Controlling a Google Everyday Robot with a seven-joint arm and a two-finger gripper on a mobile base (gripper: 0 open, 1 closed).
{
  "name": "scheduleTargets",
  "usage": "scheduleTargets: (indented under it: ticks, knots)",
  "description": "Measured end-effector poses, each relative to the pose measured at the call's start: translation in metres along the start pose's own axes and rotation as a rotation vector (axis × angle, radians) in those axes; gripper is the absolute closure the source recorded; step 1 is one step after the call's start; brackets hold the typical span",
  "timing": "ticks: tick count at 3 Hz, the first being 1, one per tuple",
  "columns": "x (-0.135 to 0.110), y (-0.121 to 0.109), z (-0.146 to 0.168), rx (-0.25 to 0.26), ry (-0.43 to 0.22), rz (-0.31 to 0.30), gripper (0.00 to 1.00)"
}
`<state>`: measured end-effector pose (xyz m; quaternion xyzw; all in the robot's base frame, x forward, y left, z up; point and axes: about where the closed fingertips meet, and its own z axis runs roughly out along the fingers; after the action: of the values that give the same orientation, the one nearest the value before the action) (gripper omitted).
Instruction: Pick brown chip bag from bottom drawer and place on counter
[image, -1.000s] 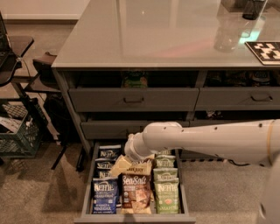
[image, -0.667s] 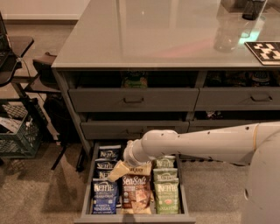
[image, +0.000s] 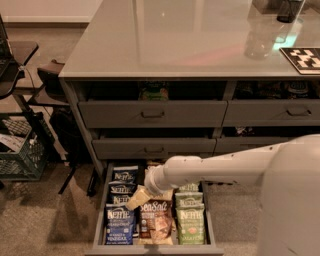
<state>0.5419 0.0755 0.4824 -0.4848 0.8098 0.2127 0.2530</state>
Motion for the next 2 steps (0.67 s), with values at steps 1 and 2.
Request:
scheduleTargets:
  ticks: [1, 2]
  knots:
    - [0.047, -0.03, 0.036, 0.044, 0.031, 0.086, 0.0]
    - [0.088, -0.059, 0.059, 0.092, 0.059, 0.152, 0.0]
